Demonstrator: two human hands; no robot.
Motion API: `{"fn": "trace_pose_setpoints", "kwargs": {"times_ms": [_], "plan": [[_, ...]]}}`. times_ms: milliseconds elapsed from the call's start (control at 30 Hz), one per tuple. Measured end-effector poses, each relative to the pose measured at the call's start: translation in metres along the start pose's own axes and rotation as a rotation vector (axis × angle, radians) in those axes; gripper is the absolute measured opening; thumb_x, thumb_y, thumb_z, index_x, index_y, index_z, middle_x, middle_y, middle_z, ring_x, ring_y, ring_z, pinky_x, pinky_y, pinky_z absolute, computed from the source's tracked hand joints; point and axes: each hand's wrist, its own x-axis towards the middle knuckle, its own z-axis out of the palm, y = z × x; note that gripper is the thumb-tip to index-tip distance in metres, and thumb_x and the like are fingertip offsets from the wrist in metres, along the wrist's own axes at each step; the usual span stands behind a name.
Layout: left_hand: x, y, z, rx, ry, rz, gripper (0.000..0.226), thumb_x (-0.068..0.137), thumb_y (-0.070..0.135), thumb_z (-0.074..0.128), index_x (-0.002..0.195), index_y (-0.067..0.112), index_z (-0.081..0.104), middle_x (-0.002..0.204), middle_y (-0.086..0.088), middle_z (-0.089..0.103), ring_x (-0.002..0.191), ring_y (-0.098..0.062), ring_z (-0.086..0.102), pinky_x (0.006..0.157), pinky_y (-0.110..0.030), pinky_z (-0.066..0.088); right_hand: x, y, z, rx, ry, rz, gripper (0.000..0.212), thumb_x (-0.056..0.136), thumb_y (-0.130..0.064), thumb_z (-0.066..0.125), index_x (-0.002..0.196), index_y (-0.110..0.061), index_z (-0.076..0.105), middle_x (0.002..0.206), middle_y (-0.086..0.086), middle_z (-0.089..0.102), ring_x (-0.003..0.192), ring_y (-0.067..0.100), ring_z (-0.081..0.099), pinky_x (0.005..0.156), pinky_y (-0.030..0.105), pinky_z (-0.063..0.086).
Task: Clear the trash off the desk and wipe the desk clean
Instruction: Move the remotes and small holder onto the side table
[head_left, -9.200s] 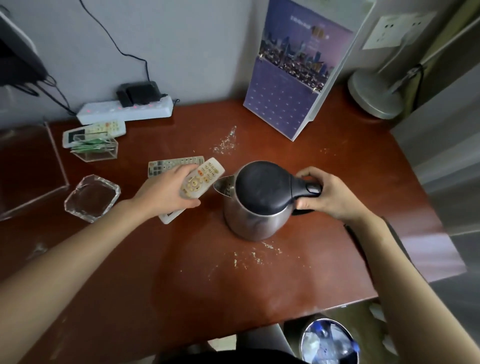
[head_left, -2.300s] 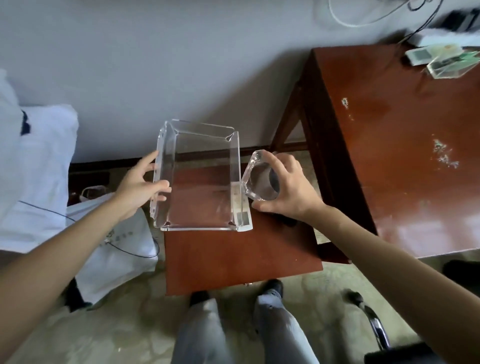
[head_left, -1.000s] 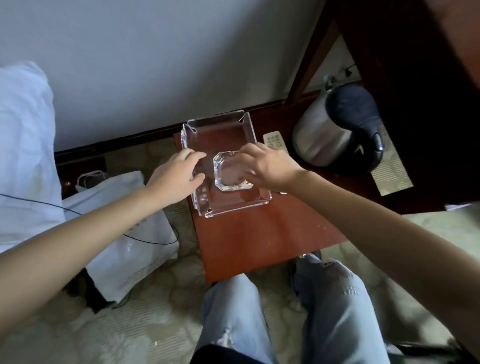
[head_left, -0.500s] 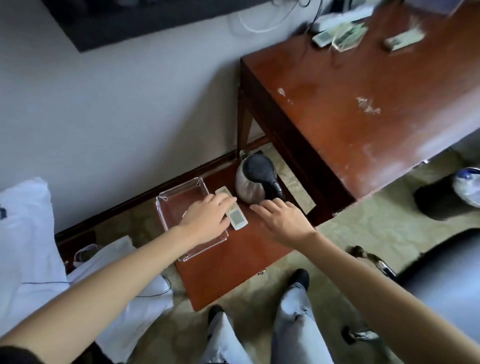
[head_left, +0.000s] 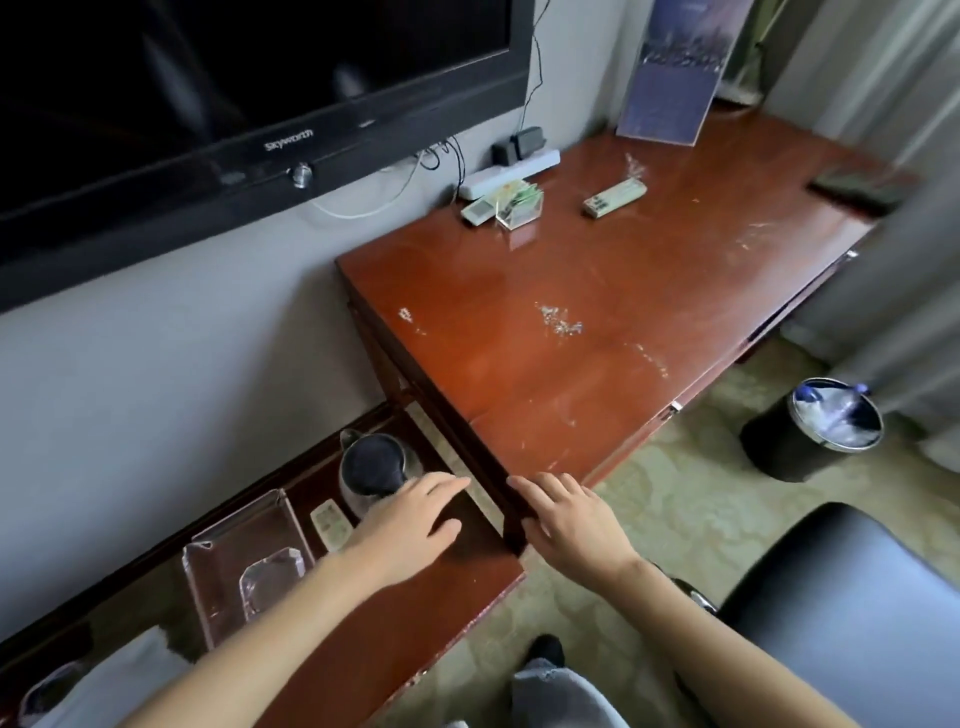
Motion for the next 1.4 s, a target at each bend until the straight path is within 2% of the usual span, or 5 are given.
{"fn": "trace_pose_setpoints", "kwargs": {"times_ms": [467, 667, 833, 1300, 1400], "plan": [[0.181, 0.054, -0.027, 0.167, 0.0, 0.069, 0.05, 0.097, 0.035, 0.036, 0.145, 0.029, 0.024, 0.148, 0.011, 0.027, 0.134, -0.012, 0.028, 0.102, -0.034, 0.035, 0.062, 0.17, -0.038, -0.163, -0.041, 0.121, 0.056, 0.066, -0.026, 0.076, 0.119, -0.02, 0.059, 0.101, -0.001, 0.064, 0.077, 0.021, 0.062, 0.057, 0.032, 0.054], [0.263, 0.06, -0.036, 0.199, -0.004, 0.065, 0.049, 0.097, 0.034, 0.035, 0.145, 0.027, 0.026, 0.148, 0.008, 0.029, 0.133, -0.014, 0.031, 0.103, -0.036, 0.036, 0.107, 0.233, -0.04, -0.171, -0.113, 0.158, 0.053, 0.069, -0.025, 0.073, 0.119, -0.019, 0.057, 0.103, 0.003, 0.064, 0.079, 0.026, 0.062, 0.055, 0.035, 0.054], [0.327, 0.063, -0.046, 0.23, 0.011, 0.021, 0.05, 0.097, 0.033, 0.035, 0.145, 0.026, 0.026, 0.149, 0.005, 0.03, 0.134, -0.016, 0.032, 0.103, -0.035, 0.034, 0.162, 0.295, -0.037, -0.151, -0.151, 0.084, 0.046, 0.081, -0.036, 0.035, 0.117, -0.019, 0.058, 0.103, 0.004, 0.064, 0.077, 0.026, 0.062, 0.054, 0.033, 0.054], [0.515, 0.05, -0.102, 0.382, 0.253, -0.428, 0.055, 0.092, 0.035, 0.046, 0.144, 0.021, 0.033, 0.15, -0.006, 0.03, 0.13, -0.027, 0.035, 0.097, -0.044, 0.037, 0.382, 0.464, -0.032, -0.135, -0.109, -0.206, 0.051, 0.075, -0.029, 0.04, 0.121, -0.015, 0.057, 0.117, 0.011, 0.061, 0.098, 0.034, 0.059, 0.072, 0.04, 0.052], [0.548, 0.037, -0.116, 0.428, 0.313, -0.481, 0.06, 0.09, 0.038, 0.05, 0.144, 0.019, 0.032, 0.151, -0.011, 0.027, 0.133, -0.031, 0.03, 0.103, -0.048, 0.029, 0.427, 0.486, -0.03, -0.143, -0.08, -0.228, 0.052, 0.077, -0.024, 0.056, 0.127, -0.012, 0.052, 0.13, 0.018, 0.054, 0.113, 0.039, 0.053, 0.09, 0.051, 0.044]]}}
